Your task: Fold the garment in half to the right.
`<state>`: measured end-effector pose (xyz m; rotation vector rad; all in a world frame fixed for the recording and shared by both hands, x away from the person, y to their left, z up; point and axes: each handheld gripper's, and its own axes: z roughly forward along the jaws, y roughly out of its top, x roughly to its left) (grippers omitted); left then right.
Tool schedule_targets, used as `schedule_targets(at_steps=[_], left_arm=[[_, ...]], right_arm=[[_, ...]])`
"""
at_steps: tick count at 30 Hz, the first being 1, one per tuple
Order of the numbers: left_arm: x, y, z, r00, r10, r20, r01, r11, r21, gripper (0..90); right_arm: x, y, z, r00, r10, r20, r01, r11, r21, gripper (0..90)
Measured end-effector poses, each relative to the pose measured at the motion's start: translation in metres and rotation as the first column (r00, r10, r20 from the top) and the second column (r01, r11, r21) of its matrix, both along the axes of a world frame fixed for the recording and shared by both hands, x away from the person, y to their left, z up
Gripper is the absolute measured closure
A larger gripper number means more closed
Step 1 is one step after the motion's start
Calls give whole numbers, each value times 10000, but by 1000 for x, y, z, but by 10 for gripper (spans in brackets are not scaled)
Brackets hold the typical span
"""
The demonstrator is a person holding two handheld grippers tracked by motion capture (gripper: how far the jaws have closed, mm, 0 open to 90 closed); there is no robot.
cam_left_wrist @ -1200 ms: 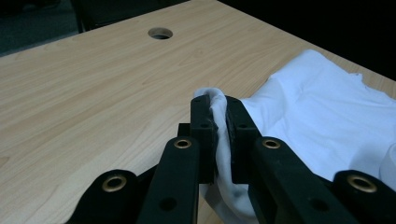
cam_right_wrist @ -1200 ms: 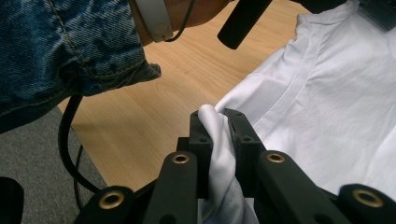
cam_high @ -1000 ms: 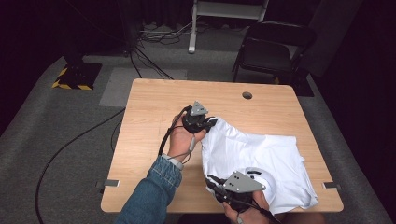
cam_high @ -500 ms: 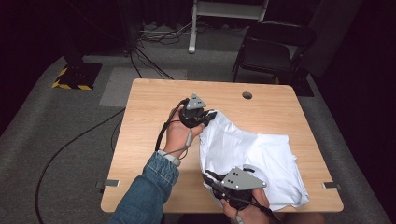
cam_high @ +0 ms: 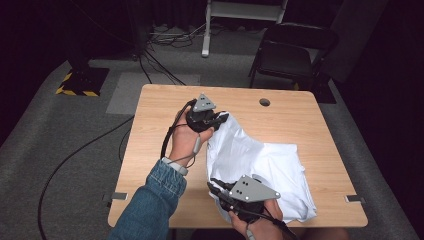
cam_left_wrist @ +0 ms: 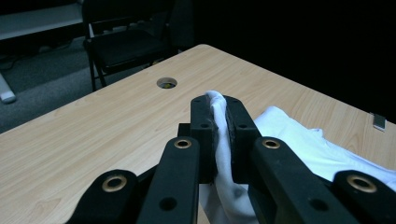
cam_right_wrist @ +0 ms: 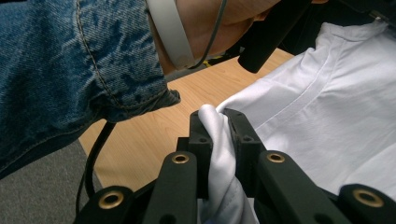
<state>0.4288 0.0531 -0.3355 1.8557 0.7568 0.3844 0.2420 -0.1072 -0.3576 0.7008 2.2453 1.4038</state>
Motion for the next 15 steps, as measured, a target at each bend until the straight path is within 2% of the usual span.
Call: schedule_targets(at_steps=[3,6,15], left_arm=[[0,-5,0,10000,-12,47,13,9999,-120,842],[0,-17,1,9998,-30,208,37,9995,-320,842],[-2,-56,9,9984,-248,515,282,9973,-672,842]], right_arm=[[0,-3,0,10000,-28,11,28,9999,121,820],[0,-11,2,9999,-107,50,106,9998,171,820],[-7,-50,22,9983,-489,319,481,9985,276,819]])
